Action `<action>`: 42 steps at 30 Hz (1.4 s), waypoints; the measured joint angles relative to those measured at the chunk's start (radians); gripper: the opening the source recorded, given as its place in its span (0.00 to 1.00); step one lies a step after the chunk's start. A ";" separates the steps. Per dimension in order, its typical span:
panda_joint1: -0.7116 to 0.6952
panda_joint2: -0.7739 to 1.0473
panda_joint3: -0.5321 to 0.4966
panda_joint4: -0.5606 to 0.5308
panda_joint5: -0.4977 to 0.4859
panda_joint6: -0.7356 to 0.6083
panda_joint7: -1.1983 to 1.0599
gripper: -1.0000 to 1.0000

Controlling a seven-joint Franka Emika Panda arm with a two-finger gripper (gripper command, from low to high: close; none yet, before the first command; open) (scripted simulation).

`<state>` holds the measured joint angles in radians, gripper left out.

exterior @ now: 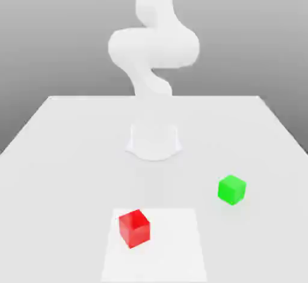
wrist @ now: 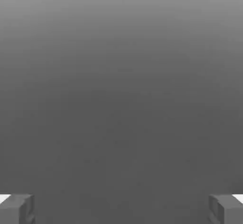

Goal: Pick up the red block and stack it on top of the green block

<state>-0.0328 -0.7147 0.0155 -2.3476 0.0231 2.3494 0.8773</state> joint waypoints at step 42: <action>-0.103 0.725 0.088 -0.415 0.009 0.427 0.858 0.00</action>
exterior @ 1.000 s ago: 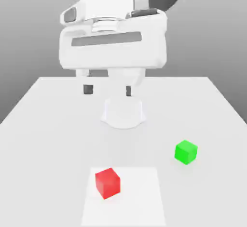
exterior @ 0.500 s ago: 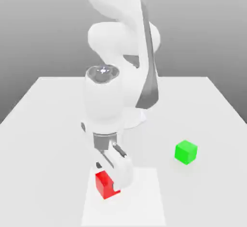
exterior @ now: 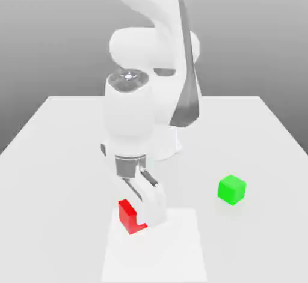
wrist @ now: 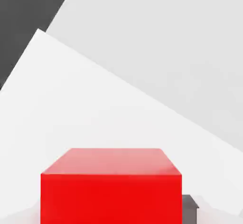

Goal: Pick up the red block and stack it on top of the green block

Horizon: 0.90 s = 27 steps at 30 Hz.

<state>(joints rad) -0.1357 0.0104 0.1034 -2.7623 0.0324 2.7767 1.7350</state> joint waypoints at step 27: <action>0.321 -0.275 0.474 -0.220 0.192 -0.066 0.733 0.00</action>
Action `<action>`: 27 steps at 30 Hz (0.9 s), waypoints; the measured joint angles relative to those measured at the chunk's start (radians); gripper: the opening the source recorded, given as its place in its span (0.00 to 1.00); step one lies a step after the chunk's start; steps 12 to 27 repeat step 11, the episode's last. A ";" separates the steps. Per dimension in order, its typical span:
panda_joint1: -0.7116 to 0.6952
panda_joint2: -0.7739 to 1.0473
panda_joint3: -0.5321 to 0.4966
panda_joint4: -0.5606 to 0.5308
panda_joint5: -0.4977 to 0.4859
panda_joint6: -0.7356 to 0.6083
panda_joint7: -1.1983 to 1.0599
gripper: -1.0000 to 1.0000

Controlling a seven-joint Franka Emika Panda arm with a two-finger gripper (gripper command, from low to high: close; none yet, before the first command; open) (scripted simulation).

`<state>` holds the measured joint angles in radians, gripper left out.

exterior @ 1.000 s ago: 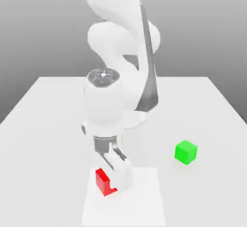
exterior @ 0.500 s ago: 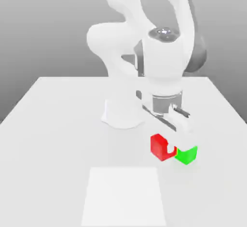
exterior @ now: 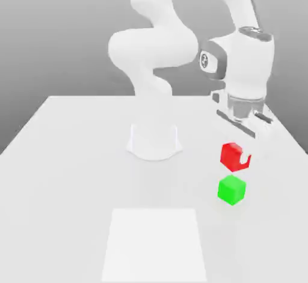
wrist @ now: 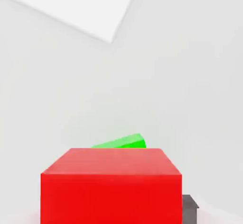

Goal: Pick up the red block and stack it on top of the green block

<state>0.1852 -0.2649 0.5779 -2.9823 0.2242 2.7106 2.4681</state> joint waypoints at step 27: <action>-0.185 0.187 0.095 0.003 -0.299 0.145 0.202 0.00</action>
